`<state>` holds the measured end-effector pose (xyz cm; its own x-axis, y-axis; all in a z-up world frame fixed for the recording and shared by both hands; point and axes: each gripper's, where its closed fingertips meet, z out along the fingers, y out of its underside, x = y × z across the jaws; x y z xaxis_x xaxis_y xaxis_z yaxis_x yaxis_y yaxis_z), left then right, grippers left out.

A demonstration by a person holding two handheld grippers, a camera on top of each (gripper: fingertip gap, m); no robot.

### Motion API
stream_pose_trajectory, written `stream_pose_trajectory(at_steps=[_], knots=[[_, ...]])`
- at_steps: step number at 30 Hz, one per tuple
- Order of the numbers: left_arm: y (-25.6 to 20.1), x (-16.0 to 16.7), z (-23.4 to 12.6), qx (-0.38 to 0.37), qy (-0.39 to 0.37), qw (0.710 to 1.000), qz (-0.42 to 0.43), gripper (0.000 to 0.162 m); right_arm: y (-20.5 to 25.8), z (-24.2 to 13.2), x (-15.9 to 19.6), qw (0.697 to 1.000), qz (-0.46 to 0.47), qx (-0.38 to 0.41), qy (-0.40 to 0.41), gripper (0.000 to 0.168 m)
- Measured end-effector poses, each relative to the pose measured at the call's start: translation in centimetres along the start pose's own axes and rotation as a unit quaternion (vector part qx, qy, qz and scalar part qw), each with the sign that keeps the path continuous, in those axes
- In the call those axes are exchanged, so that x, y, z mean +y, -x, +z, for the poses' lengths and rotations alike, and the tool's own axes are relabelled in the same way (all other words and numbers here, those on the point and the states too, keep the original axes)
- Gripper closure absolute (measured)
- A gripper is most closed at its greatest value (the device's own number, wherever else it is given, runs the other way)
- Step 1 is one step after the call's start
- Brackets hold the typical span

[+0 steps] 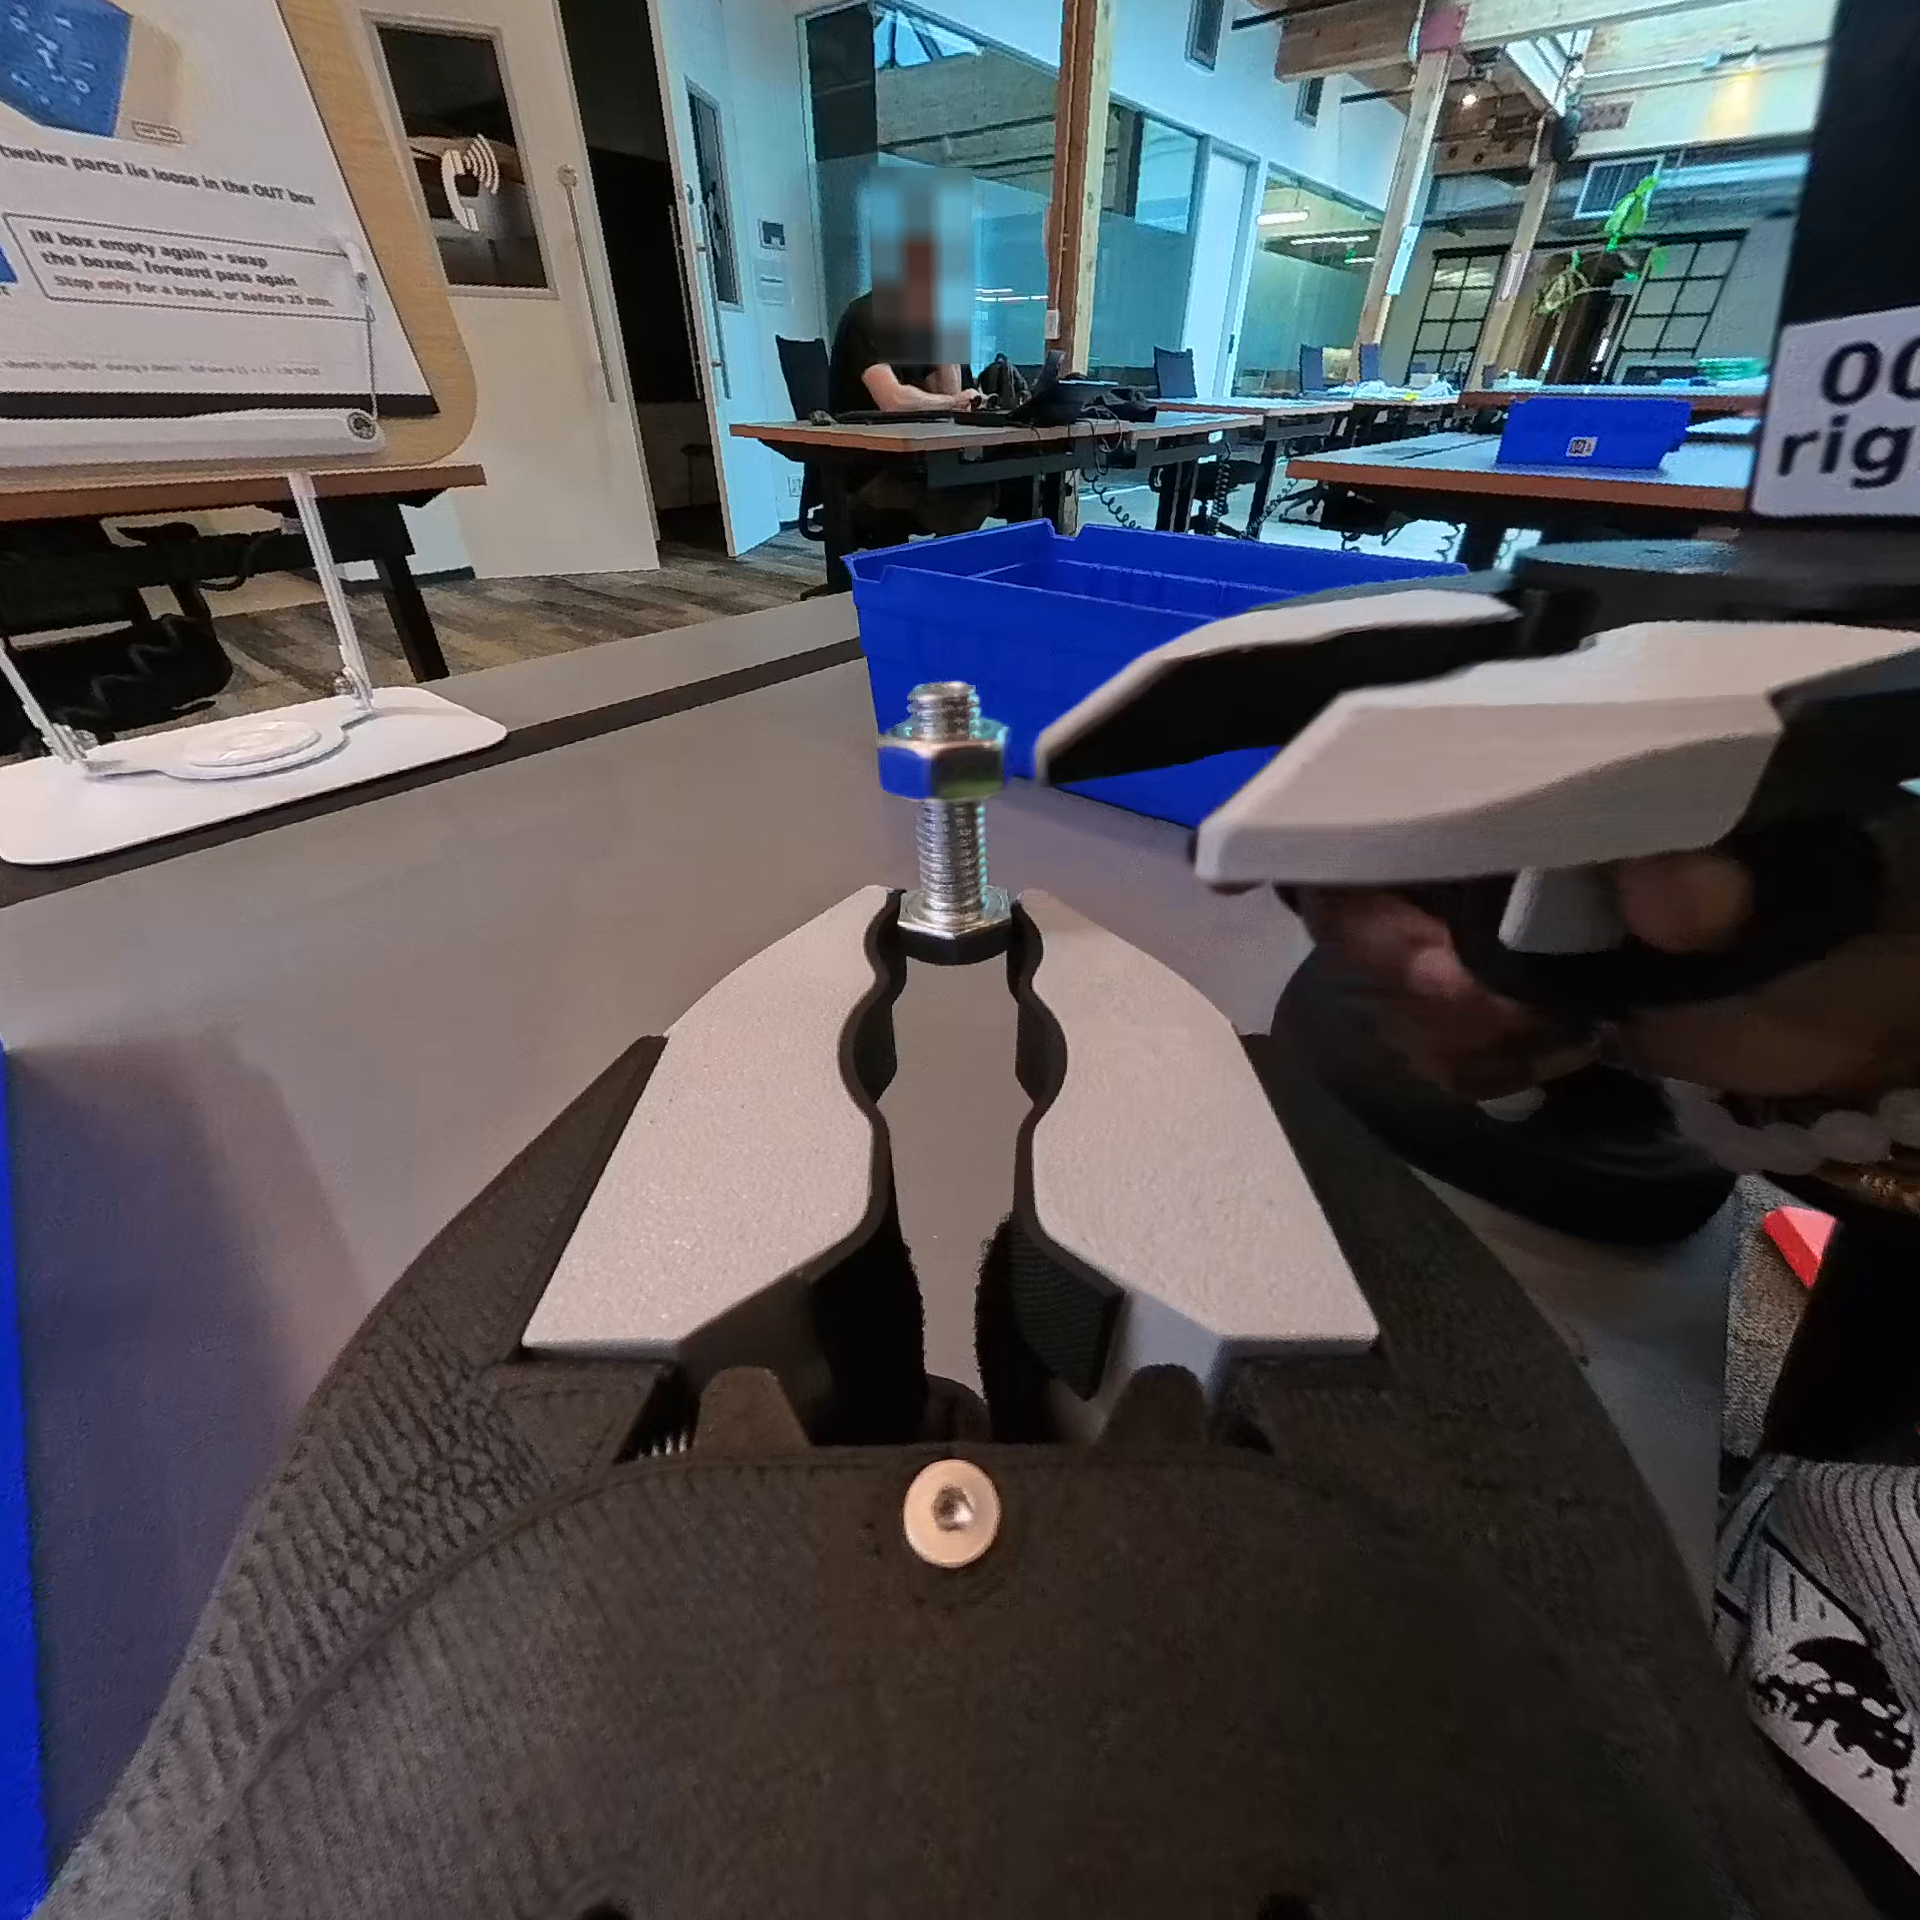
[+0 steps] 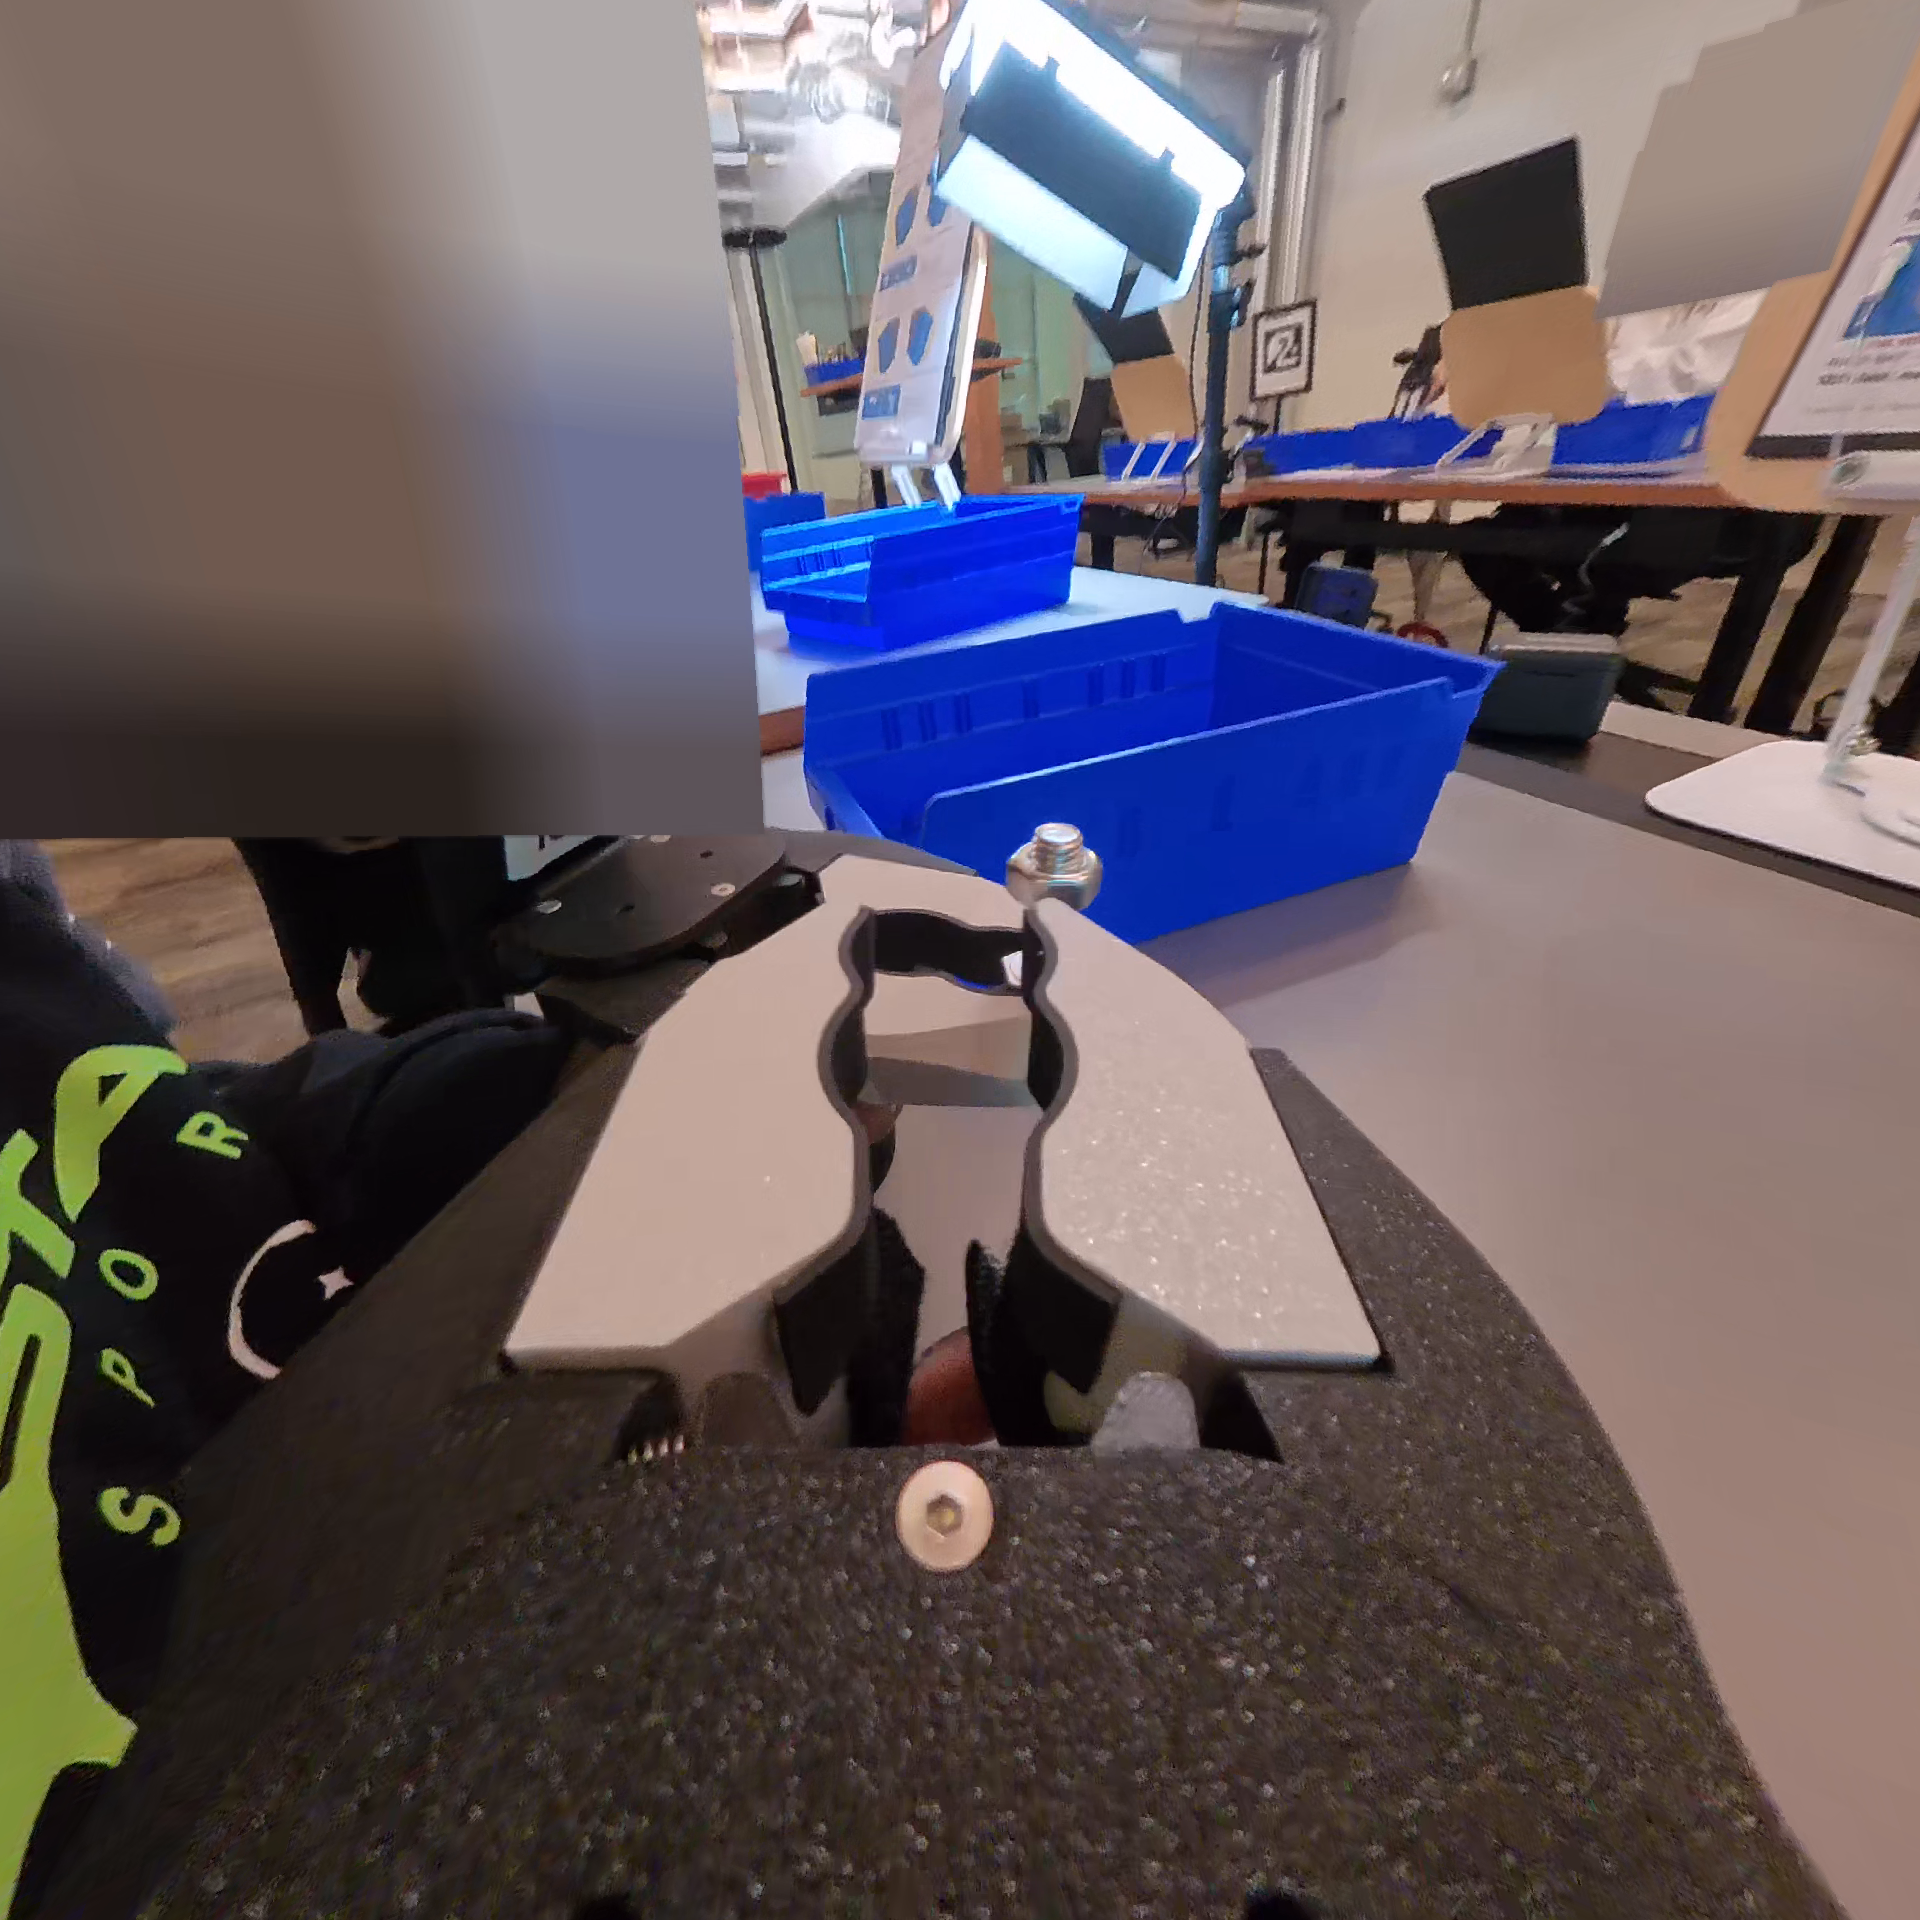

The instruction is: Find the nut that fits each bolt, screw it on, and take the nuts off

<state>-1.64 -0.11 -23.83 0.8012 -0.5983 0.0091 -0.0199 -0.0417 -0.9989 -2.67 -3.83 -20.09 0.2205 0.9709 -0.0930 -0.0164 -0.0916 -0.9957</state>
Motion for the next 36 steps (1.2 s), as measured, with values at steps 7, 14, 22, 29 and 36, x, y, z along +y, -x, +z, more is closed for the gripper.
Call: stream_pose_trajectory(at_steps=[7,14,22,29,36], knots=[[-0.1,0.0,0.0,0.002,0.000,1.000,0.004,0.143,-1.6,0.3,-0.7,0.999,0.031,0.005,-0.028,0.116],[-0.4,0.1,0.1,0.007,0.004,1.000,0.013,0.143,-0.4,3.9,0.3,0.998,0.013,-0.056,0.031,0.096],[-0.5,0.2,0.2,0.008,0.009,1.000,0.019,0.143,-0.1,4.3,0.9,0.996,-0.023,-0.060,0.062,0.107],[-0.2,0.1,0.1,0.001,0.005,1.000,0.012,0.143,-0.1,2.9,0.8,0.998,-0.024,-0.026,0.042,0.107],[0.0,0.0,0.0,0.001,0.001,1.000,0.000,0.143,-0.6,-0.2,-0.1,1.000,-0.003,0.002,-0.012,0.139]])
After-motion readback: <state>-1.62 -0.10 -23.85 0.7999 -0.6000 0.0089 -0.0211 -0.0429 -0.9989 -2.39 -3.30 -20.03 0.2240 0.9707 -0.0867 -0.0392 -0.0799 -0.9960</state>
